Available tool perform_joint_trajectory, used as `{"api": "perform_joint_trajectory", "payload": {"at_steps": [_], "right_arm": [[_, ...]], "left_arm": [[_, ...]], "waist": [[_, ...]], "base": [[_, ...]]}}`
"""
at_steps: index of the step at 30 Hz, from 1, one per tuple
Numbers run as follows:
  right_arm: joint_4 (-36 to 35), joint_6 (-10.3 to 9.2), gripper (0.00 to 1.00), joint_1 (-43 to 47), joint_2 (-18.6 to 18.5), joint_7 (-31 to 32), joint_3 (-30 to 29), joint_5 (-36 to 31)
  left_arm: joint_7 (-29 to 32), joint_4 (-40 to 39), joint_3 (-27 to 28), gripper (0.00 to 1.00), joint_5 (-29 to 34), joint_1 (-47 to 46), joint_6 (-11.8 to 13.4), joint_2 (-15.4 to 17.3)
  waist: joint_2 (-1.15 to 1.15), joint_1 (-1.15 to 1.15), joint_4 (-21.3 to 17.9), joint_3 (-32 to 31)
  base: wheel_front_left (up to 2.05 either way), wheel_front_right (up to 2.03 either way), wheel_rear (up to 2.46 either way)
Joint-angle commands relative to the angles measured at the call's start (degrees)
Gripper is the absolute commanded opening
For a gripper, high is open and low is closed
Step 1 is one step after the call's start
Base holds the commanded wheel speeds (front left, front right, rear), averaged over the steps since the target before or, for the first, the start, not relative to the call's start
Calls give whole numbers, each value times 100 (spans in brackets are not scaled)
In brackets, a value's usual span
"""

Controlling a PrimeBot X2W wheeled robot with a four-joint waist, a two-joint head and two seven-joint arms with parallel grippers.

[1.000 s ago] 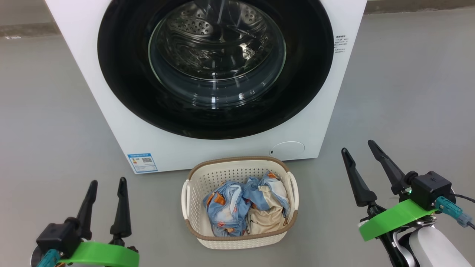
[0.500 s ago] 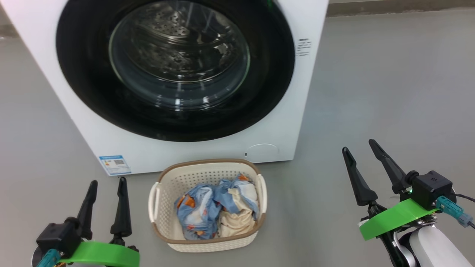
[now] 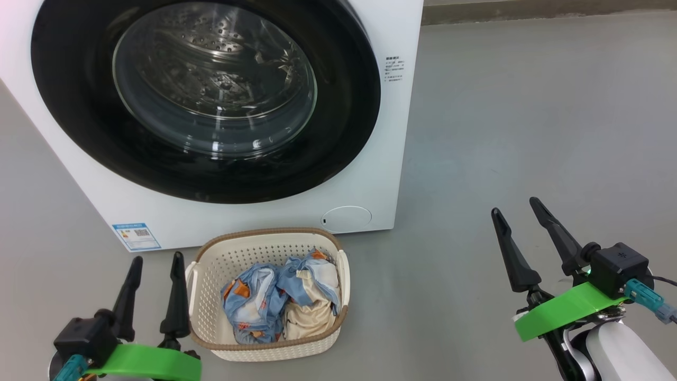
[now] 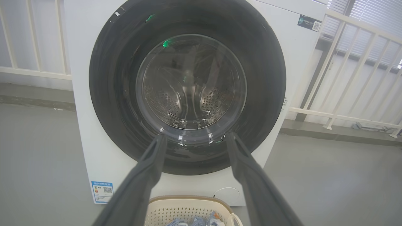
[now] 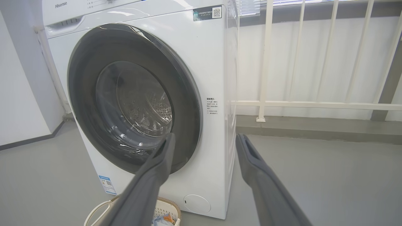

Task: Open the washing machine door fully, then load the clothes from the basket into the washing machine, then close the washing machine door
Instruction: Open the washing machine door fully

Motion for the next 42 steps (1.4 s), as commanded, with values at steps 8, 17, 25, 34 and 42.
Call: {"api": "perform_joint_trajectory", "payload": {"at_steps": [8,17,25,34,42], "right_arm": [[-144,32,100,-176,-62,-71,77,18],[-160,32,100,-163,-37,-71,43,-12],[-123,32,100,-166,-37,-71,17,-20],[-51,32,100,-210,-45,-71,-51,17],[65,32,100,-311,-83,-71,-95,63]], "left_arm": [[-52,-147,163,100,-41,-237,-2,132],[-52,-131,162,100,-36,-244,-2,130],[-52,-102,171,100,-13,-256,-2,130],[-52,-108,149,100,-14,-273,-2,139],[-52,-120,108,100,-18,-319,-2,171]], "waist": [[0,0,13,11],[0,0,36,35],[0,0,44,37],[0,0,54,95],[0,0,88,174]], "base": [[0,0,0],[0,0,0],[0,0,0],[0,0,0],[0,0,0]]}}
